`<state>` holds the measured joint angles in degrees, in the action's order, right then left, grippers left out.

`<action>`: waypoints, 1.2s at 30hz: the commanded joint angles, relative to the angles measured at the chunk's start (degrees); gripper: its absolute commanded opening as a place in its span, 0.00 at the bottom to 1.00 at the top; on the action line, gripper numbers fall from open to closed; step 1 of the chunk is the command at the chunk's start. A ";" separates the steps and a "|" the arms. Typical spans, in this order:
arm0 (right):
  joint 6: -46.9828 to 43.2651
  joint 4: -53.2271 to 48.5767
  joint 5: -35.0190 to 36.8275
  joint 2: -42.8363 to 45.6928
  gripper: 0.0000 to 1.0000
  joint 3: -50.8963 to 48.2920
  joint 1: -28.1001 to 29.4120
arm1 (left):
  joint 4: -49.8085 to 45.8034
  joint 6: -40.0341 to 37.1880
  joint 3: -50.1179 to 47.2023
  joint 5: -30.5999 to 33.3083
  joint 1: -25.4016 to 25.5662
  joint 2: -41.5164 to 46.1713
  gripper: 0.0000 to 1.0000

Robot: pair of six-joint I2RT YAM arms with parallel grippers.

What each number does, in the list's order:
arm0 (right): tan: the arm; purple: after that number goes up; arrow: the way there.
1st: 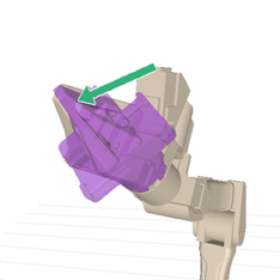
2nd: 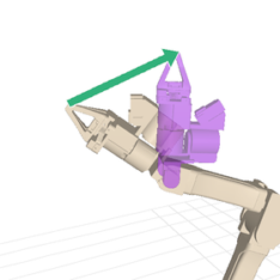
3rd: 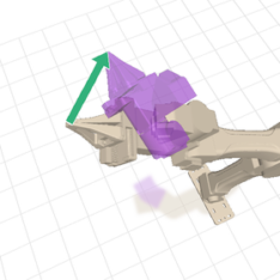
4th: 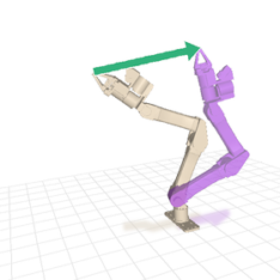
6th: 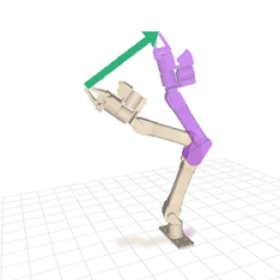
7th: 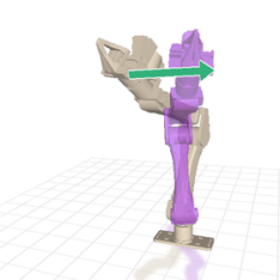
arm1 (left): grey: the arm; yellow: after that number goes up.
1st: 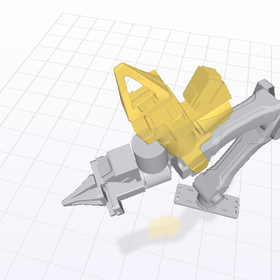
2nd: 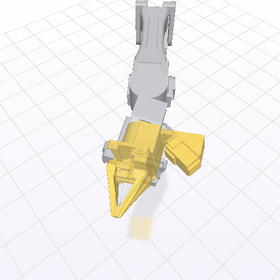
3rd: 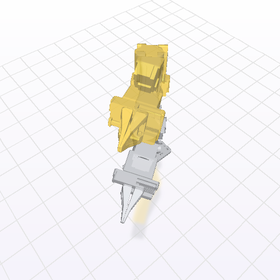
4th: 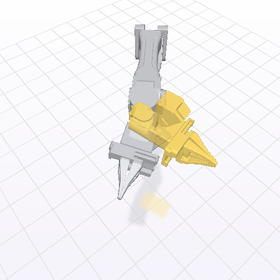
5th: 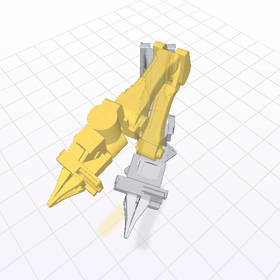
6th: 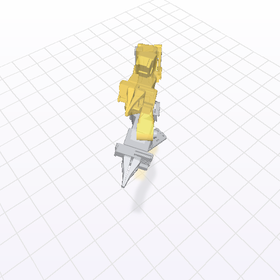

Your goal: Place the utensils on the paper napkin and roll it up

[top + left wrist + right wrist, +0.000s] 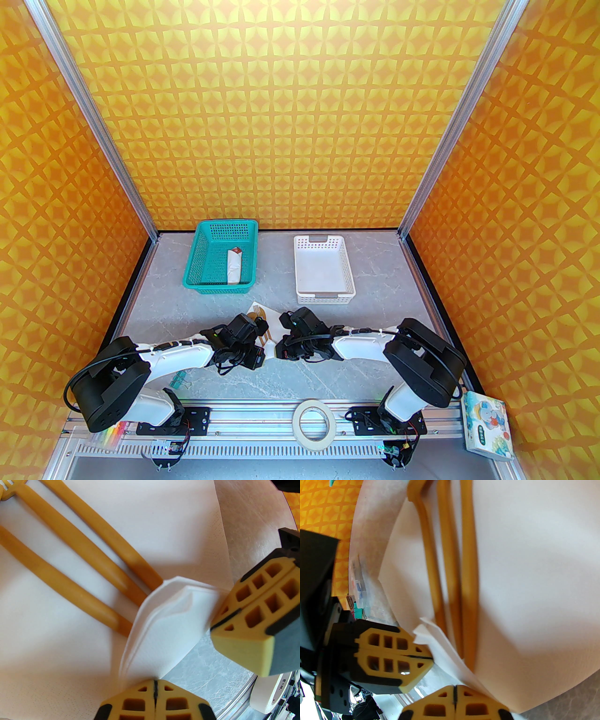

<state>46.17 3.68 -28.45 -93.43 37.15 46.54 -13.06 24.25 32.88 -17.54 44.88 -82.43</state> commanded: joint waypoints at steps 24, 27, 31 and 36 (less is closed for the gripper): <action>-3.69 -9.53 6.68 -1.23 0.00 3.26 0.39 | -1.17 1.94 -2.98 3.04 -0.37 0.17 0.00; -4.25 -10.99 7.43 -1.11 0.00 3.55 0.39 | -1.18 1.94 -2.95 3.04 -0.41 0.08 0.00; -4.86 -12.48 8.46 -0.59 0.00 3.74 0.37 | -1.17 1.79 -2.97 3.04 -0.41 0.13 0.00; -5.39 -14.18 9.60 0.62 0.00 3.90 0.39 | -1.18 1.77 -3.04 3.04 -0.37 0.12 0.00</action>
<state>42.28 -5.67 -22.83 -93.93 40.66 46.92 -11.53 25.52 31.68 -17.47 44.86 -81.76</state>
